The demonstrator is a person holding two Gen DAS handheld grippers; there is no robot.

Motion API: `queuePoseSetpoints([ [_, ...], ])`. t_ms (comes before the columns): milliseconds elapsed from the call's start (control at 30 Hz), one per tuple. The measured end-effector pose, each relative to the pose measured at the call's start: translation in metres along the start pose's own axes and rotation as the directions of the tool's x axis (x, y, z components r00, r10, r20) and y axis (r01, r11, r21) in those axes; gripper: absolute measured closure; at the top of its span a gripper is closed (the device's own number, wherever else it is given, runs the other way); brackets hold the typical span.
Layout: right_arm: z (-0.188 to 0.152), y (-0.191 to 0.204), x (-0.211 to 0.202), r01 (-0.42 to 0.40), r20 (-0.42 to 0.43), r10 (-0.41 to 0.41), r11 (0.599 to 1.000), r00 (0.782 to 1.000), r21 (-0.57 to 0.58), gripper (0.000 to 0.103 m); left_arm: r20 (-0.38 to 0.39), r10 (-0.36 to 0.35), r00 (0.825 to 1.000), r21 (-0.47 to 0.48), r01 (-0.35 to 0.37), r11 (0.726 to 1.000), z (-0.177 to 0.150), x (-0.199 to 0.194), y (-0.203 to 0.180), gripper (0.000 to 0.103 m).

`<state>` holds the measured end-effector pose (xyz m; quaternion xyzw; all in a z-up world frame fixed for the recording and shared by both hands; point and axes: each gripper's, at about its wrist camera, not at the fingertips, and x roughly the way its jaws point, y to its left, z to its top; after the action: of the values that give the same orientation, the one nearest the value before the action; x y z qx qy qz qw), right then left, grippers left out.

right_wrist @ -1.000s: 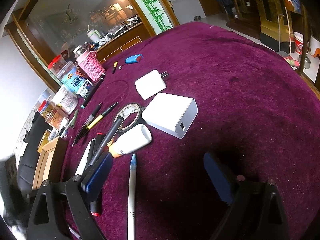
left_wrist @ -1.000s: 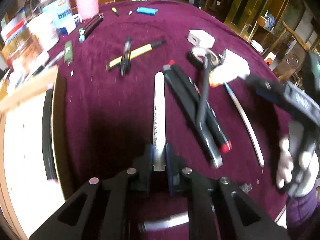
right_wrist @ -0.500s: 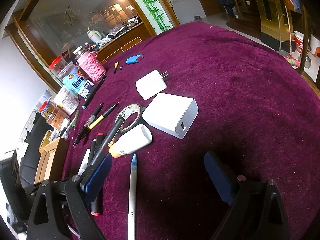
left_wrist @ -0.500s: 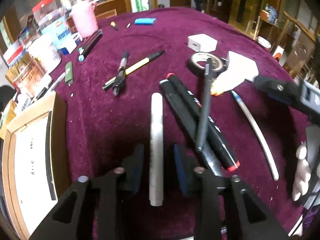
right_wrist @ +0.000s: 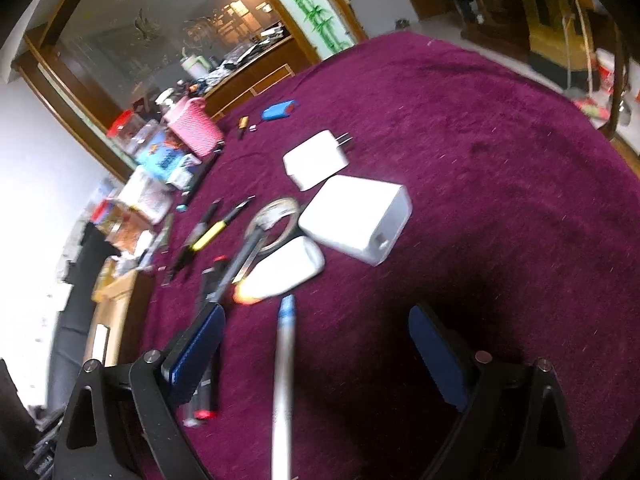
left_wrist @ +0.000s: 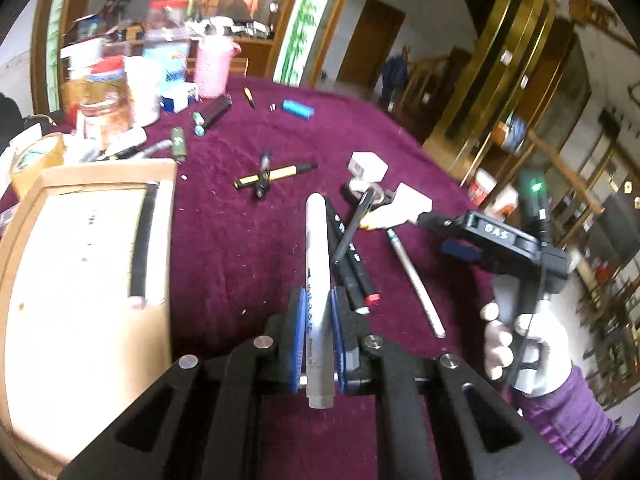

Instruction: Organize rigid objects

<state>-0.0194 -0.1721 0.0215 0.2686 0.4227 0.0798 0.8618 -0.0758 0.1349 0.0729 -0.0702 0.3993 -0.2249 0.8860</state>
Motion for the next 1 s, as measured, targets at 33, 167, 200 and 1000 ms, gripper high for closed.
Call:
queuePoseSetpoints([
  [33, 0.0, 0.006, -0.001, -0.014, -0.01, 0.014, 1.0, 1.0, 0.002, 0.009, 0.022, -0.014, 1.0, -0.009, 0.014, 1.0, -0.004, -0.011, 0.002, 0.091],
  [167, 0.003, 0.032, 0.013, -0.108, -0.084, 0.111, 0.993, 0.99, 0.042, 0.019, 0.064, -0.052, 0.997, -0.051, 0.055, 0.997, -0.014, -0.032, 0.015, 0.091],
  [200, 0.004, 0.038, 0.021, -0.124, -0.109, 0.131, 0.99, 0.985, 0.069, 0.021, 0.069, -0.053, 0.996, -0.06, 0.058, 0.997, -0.016, -0.035, 0.018, 0.091],
  [1000, 0.001, 0.094, 0.049, -0.118, -0.113, 0.122, 0.992, 0.986, 0.035, 0.093, 0.071, -0.035, 0.997, -0.287, 0.054, 0.956, -0.038, -0.06, 0.128, 0.091],
])
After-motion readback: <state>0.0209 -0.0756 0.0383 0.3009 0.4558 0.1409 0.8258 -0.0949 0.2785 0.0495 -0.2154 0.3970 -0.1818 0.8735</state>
